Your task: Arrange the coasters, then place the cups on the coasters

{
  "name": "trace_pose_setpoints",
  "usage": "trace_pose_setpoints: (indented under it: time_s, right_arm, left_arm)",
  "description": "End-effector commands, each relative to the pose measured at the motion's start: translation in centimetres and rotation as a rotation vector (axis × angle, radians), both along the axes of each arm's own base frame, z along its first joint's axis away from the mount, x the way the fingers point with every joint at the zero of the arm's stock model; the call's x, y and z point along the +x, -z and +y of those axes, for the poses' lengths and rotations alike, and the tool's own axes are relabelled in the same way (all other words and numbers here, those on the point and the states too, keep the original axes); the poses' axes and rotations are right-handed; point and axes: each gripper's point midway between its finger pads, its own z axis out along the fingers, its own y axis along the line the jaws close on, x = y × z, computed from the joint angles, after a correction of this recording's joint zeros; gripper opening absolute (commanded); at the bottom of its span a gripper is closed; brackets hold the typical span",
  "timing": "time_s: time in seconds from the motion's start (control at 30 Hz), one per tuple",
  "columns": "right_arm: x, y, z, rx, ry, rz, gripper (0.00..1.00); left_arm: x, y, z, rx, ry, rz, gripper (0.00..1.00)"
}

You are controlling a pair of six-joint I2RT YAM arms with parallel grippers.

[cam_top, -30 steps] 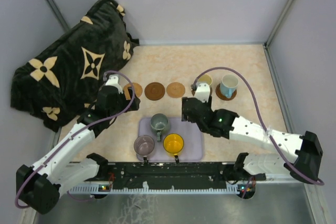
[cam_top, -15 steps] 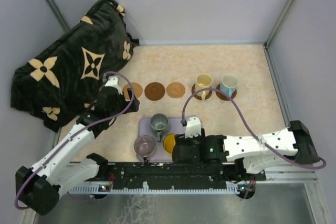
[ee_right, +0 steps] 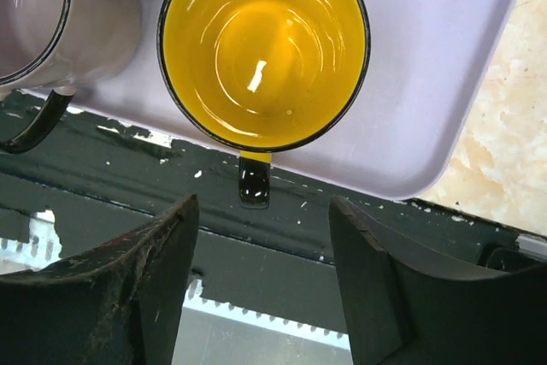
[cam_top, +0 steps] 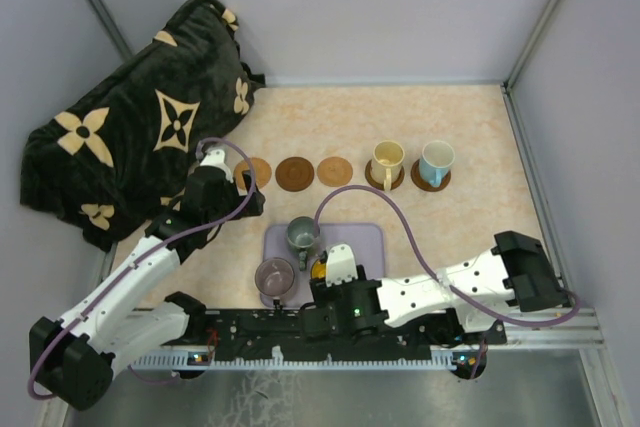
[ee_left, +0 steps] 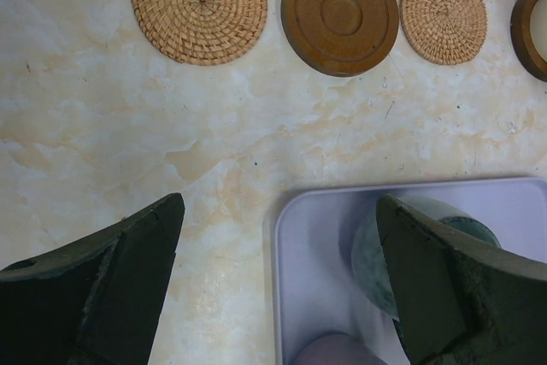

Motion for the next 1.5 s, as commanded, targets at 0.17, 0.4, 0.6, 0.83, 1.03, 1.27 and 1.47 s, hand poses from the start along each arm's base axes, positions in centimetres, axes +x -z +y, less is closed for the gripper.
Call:
trace_pose_setpoints:
  time_s: [0.17,0.4,0.6,0.83,1.03,1.27,1.47]
  right_arm:
    - [0.1,0.7,1.1,0.086,0.015,0.013,0.50]
    - [0.5,2.3,1.0,0.065,0.008,0.033,0.47]
    - [1.3,2.9,1.1,0.058,0.019,0.028,0.45]
    - [1.6,3.7,1.0,0.039,0.033,0.041,0.40]
    - [1.9,4.3,0.9,0.019,0.042,0.044,0.35]
    - [2.0,4.6,1.1,0.005,0.046,0.043,0.12]
    - [2.3,4.0,0.5,-0.010,0.078,0.026,0.00]
  left_arm:
    - [-0.2,-0.6,0.2,-0.014,-0.012,-0.009,0.99]
    - [-0.2,-0.4,0.2,-0.012,-0.015,-0.003,0.99]
    - [-0.2,-0.1,0.1,-0.015,-0.011,0.004,0.99]
    - [-0.2,0.2,0.0,-0.014,-0.009,0.009,0.99]
    - [-0.3,0.5,0.0,-0.015,-0.007,0.015,0.99]
    - [-0.3,0.6,-0.1,-0.021,-0.004,0.018,0.99]
    - [-0.3,0.6,-0.2,-0.023,-0.001,0.018,0.99]
